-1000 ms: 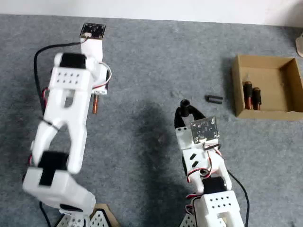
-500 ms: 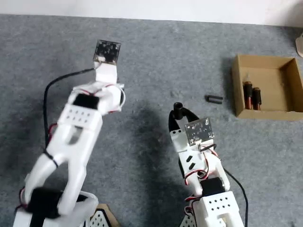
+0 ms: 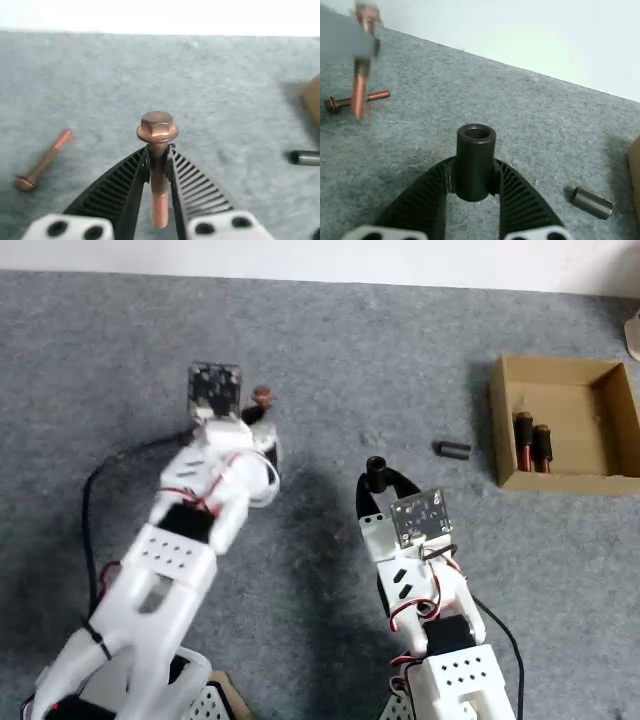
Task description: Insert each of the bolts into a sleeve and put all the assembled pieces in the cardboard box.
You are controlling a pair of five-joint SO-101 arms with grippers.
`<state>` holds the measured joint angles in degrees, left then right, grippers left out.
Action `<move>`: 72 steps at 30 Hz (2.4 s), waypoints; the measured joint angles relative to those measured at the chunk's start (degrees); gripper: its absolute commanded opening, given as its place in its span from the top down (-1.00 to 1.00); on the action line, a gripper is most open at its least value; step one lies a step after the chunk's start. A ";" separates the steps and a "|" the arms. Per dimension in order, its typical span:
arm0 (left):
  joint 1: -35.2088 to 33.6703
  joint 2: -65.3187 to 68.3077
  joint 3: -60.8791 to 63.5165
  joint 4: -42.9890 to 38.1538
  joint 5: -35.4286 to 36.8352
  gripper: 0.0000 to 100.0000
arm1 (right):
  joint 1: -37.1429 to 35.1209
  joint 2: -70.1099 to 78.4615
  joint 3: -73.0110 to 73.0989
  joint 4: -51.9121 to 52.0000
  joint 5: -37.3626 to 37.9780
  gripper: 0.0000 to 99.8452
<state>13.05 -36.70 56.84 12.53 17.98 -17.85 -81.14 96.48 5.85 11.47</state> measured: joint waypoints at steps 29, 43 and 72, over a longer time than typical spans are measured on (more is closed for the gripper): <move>13.19 -18.29 3.52 2.73 20.13 0.99 | -4.48 0.00 0.00 2.46 0.79 0.99; 15.12 -18.55 12.40 -10.90 14.77 0.99 | -5.80 0.00 0.00 2.64 0.79 0.99; 15.74 -22.86 14.15 -11.52 12.13 0.99 | -8.35 0.00 0.00 3.78 1.23 0.99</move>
<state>28.79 -59.56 70.99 1.01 30.11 -26.20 -81.14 96.48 9.63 12.70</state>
